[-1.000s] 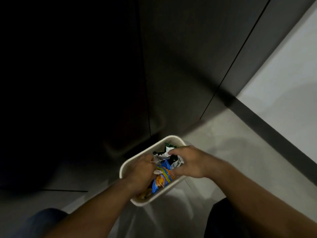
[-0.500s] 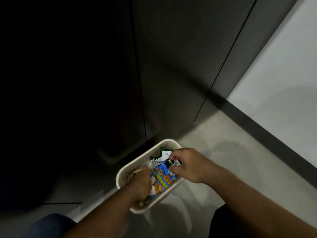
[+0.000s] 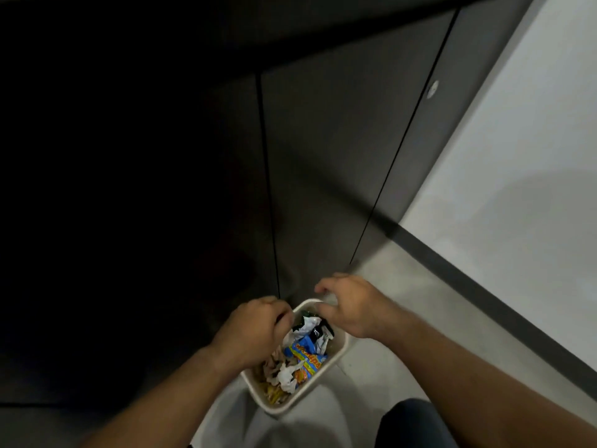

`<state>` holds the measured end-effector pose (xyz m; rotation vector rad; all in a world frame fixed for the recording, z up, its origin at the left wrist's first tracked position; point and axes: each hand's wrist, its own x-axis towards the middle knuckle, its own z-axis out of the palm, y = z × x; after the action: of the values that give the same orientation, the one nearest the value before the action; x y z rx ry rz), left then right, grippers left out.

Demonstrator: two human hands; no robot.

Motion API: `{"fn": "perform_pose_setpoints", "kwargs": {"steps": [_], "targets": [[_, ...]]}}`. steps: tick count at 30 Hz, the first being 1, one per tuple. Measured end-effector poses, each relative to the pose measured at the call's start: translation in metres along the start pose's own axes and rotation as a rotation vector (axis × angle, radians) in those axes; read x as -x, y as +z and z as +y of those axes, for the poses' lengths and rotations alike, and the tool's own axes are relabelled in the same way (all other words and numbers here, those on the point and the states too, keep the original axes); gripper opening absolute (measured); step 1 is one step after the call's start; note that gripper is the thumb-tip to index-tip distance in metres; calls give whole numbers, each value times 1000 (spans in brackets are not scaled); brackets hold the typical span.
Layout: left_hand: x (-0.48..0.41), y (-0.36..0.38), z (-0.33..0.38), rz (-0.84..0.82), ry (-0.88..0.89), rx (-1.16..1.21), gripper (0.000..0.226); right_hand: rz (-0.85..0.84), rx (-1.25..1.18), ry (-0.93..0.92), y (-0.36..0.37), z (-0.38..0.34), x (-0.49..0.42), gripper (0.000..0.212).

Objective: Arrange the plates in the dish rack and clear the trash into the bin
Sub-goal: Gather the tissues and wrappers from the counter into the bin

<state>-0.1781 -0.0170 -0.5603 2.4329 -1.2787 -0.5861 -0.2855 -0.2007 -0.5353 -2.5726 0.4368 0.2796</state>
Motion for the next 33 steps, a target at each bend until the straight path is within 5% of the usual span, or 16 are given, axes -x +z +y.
{"fn": "perform_pose_setpoints", "kwargs": {"steps": [15,33], "targets": [[104,-357,229,154,230,-16,36,172,-38,-58,-327,-142,153,45],[139,-454,187,309,263,72,50,283,-86,-122,-397,-250,158,34]]}}
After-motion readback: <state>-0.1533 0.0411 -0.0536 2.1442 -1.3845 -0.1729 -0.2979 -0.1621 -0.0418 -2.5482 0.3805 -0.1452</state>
